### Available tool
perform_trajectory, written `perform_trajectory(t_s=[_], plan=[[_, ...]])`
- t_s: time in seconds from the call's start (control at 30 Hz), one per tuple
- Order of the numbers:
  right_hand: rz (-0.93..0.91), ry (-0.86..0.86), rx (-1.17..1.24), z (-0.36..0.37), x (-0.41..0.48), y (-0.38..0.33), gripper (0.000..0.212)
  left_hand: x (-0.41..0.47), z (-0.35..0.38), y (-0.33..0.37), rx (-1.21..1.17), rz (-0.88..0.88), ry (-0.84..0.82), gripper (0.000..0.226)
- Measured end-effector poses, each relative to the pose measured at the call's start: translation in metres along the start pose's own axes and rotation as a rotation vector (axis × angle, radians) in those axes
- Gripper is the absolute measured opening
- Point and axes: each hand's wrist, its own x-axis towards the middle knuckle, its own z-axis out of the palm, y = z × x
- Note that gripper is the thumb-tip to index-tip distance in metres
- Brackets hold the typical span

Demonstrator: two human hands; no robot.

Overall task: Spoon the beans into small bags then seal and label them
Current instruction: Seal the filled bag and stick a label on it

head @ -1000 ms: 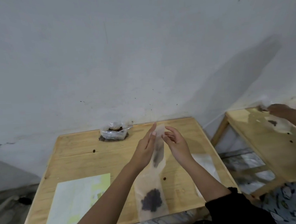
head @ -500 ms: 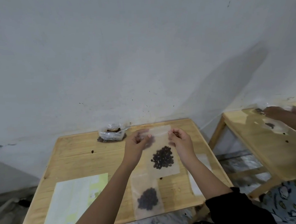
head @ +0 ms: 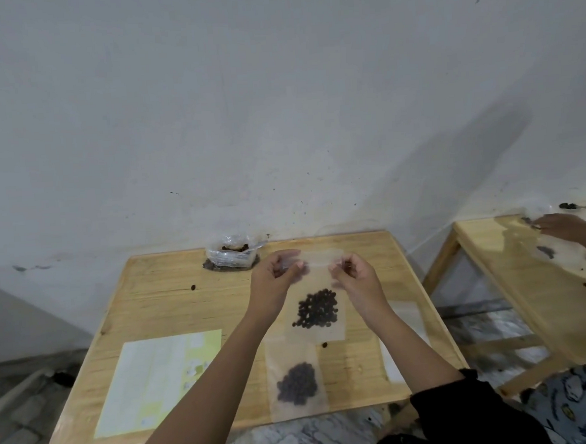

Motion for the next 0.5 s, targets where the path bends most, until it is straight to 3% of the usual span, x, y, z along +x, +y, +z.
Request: perform_trajectory(t_s=[0.27,0.5], plan=[[-0.004,-0.009,-0.149,0.0042,0.0002,0.0017,0.017,-0.0057,-0.003,-0.0013,0.028,0.012,-0.022,0.018],[0.062,-0.021,-0.101,0.0045,-0.0032,-0.0033,0.011,-0.0081,-0.0017,-0.0046,0.049,0.004,-0.003,0.018]])
